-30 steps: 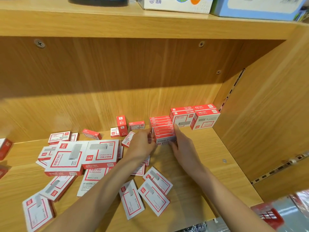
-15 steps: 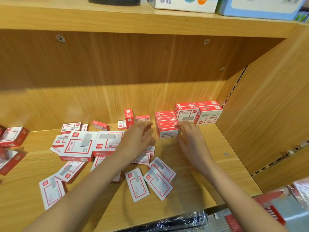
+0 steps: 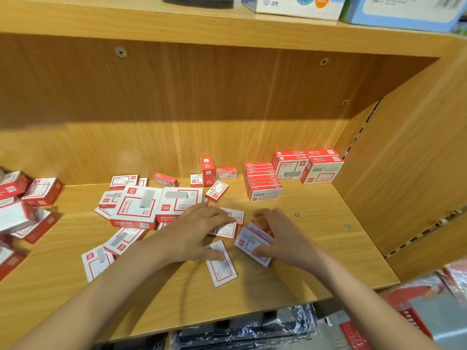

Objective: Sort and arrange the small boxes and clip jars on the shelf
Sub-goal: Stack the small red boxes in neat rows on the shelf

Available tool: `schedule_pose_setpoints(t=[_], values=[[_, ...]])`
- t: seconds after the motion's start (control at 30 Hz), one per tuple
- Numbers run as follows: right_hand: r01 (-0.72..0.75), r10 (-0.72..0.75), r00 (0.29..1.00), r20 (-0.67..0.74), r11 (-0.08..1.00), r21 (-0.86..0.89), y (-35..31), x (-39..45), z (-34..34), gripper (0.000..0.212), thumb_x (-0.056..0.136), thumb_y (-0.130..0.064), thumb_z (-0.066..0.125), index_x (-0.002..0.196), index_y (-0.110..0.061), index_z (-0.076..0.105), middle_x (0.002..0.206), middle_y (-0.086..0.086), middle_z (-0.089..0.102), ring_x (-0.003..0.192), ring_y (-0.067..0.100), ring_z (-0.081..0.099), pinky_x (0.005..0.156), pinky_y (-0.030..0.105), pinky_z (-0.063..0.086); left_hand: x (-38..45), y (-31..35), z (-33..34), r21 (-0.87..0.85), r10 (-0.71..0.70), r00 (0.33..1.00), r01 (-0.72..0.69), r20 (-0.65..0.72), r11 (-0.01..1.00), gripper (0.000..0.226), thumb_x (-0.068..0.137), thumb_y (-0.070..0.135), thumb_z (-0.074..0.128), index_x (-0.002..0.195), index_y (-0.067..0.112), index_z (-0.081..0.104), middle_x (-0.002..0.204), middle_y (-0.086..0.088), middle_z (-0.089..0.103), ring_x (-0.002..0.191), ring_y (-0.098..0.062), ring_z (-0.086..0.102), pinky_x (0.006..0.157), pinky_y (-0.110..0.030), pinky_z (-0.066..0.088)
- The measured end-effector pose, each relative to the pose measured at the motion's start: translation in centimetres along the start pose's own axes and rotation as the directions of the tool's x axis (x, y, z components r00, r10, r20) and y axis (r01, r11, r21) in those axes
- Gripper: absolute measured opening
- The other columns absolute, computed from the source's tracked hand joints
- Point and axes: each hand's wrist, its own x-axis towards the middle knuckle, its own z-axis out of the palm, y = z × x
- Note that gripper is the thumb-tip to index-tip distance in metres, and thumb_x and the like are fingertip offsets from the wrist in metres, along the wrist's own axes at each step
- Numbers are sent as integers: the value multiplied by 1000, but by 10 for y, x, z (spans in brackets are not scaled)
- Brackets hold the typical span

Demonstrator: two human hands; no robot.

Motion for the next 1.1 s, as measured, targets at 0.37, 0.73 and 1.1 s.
schedule_pose_setpoints(t=[0.37,0.73,1.1], values=[[112,-195,940,-279,951,-289,42,6,-13,47,87,-19,60,132,-19,46,122,-3,51,112,13,41,93,21,33,35,2,-14,22,-61,998,60,34,998,54,87,32,59,137,26,39,140,4,45,129,-13,37,112,-29,9],[94,-270,802,-533,938,-334,50,38,0,41,75,-7,73,112,-8,57,119,12,48,112,21,39,90,37,45,30,4,-9,1,-99,995,99,-19,995,50,89,34,57,135,25,41,137,5,47,127,-13,34,109,-24,10],[31,-59,826,-560,998,-59,44,37,12,57,87,-14,61,138,-11,36,138,8,46,126,20,44,100,23,31,31,-1,-5,-44,-125,992,124,-23,991,50,87,36,59,134,27,43,135,6,48,128,-14,33,112,-32,18]])
